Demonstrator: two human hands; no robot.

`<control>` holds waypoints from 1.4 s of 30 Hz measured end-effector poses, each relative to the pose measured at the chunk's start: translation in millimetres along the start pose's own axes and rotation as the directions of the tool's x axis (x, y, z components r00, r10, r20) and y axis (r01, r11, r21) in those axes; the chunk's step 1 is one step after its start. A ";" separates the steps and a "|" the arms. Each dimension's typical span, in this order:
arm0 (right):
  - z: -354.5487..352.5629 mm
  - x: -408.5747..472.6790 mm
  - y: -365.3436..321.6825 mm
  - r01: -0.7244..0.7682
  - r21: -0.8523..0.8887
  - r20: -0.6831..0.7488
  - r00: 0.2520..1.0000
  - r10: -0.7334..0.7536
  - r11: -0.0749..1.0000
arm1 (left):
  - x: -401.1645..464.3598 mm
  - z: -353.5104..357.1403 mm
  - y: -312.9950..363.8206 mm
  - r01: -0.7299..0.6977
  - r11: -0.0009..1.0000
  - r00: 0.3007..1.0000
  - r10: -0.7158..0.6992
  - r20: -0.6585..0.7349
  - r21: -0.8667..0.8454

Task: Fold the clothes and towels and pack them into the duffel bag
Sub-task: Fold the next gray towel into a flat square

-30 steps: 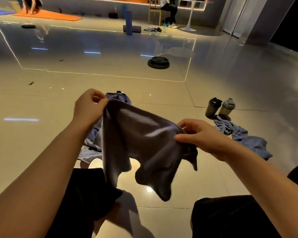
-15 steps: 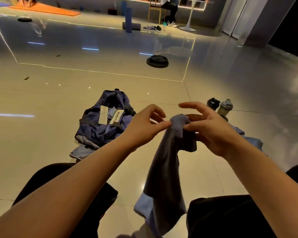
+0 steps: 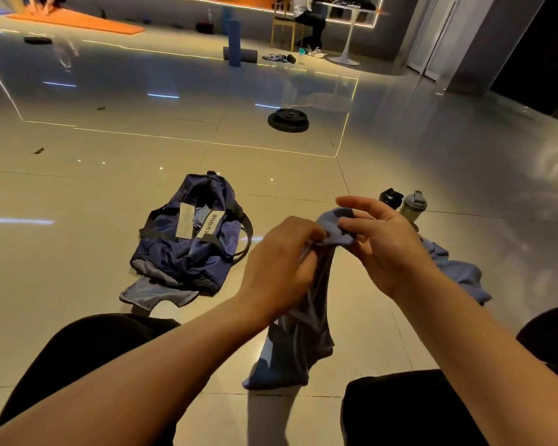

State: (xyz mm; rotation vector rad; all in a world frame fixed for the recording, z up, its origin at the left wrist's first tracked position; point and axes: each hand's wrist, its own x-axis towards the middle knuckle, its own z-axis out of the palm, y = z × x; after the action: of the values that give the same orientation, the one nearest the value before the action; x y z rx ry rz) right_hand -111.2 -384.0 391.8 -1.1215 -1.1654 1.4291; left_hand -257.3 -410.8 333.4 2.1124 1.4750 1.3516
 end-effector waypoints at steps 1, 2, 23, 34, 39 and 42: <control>-0.6 1.1 1.6 0.029 -0.103 -0.016 0.999 -0.031 0.994 | 3.5 -4.1 -2.1 0.054 0.997 0.999 -0.054 0.010 -0.060; -0.6 1.2 2.7 0.062 -0.229 -0.016 0.998 -0.067 0.971 | 6.4 -8.2 -3.6 0.104 0.988 0.994 -0.101 0.030 -0.112; -34.7 0.2 -4.4 0.325 -0.336 -0.212 0.888 -0.407 0.884 | -5.0 -56.6 -41.9 0.202 0.977 0.977 -0.206 0.049 0.075; -35.7 1.0 4.4 0.332 -0.407 -0.150 0.895 -0.421 0.851 | -2.1 -60.5 -49.7 0.296 0.946 0.944 -0.310 0.110 0.131; -37.6 7.0 2.7 0.314 -0.372 -0.216 0.886 -0.410 0.874 | 7.0 -61.9 -43.7 0.334 0.942 0.919 -0.322 0.229 -0.017; -39.8 6.9 3.8 0.313 -0.377 -0.224 0.882 -0.414 0.871 | 4.3 -63.4 -42.5 0.289 0.957 0.894 -0.278 0.352 0.022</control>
State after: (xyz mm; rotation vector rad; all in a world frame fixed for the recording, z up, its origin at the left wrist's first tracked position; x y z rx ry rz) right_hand -73.3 -372.7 382.4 -1.2128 -1.3423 0.7535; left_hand -332.9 -406.3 343.7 1.8996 1.5196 0.8334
